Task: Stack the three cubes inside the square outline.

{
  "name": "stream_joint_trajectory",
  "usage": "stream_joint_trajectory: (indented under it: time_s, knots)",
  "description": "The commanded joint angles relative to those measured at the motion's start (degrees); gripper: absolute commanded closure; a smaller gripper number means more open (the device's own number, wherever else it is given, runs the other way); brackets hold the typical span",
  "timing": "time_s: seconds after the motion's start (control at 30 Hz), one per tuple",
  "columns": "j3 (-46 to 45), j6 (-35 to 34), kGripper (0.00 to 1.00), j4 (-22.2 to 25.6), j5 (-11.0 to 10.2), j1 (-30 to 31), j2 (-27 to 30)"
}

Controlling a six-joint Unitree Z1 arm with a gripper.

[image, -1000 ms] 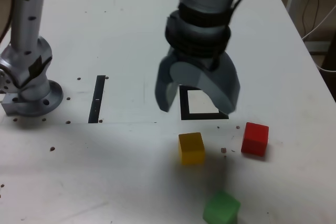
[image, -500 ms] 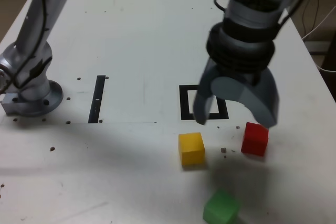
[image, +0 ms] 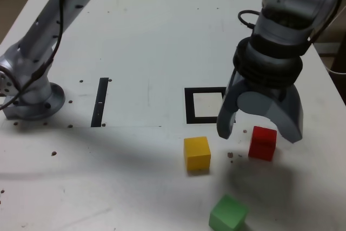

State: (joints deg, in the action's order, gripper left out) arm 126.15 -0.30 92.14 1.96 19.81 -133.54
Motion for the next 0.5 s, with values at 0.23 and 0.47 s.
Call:
stream_joint_trajectory:
  time_s: [0.23, 0.47]
  knots:
    - [2.0, 1.3, 0.01, 0.2, -0.5, -1.5, -3.7]
    - [4.1, 1.9, 0.02, 0.2, 0.0, -1.7, -6.2]
